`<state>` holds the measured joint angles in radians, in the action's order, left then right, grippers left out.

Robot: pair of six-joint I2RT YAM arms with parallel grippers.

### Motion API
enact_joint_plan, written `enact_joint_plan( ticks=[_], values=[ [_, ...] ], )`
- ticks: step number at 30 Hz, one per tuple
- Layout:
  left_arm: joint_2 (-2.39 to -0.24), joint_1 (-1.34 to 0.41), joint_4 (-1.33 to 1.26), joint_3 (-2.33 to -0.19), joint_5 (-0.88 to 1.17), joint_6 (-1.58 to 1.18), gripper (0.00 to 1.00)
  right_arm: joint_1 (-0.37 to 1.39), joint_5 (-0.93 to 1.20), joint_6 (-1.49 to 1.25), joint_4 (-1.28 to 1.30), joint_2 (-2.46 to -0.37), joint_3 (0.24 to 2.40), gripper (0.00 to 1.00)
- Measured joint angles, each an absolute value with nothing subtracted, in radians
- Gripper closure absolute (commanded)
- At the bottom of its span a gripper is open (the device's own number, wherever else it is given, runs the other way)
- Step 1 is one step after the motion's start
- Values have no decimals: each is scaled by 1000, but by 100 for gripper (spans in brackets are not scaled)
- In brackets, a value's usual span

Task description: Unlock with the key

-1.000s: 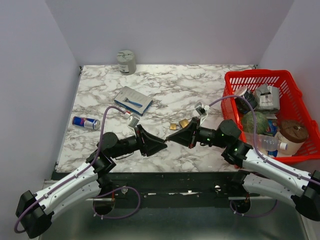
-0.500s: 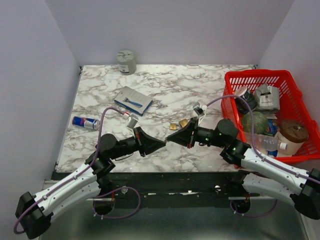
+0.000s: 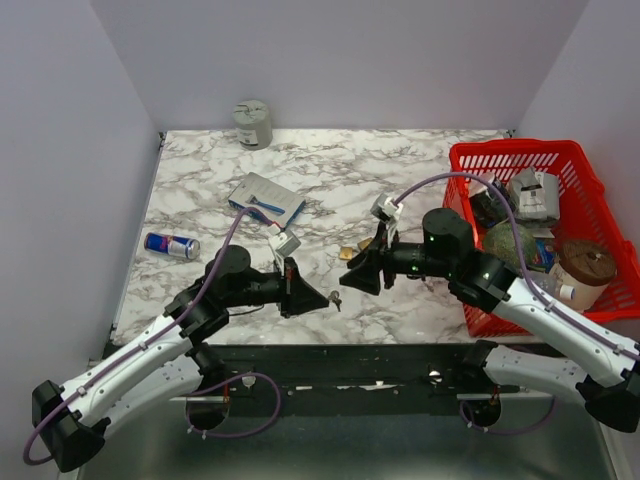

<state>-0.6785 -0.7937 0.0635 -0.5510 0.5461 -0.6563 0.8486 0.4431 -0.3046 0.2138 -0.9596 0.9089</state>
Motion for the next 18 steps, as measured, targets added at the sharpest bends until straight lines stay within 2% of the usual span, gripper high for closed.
enact_joint_plan(
  ticks=[5,18],
  values=[
    [-709,-794,218,-606,648,-585,100,864,526,-208,321,-1031,929,55],
    [-719,-794,377,-646,739,-480,100,905,747,-184,260,-1096,894,64]
  ],
)
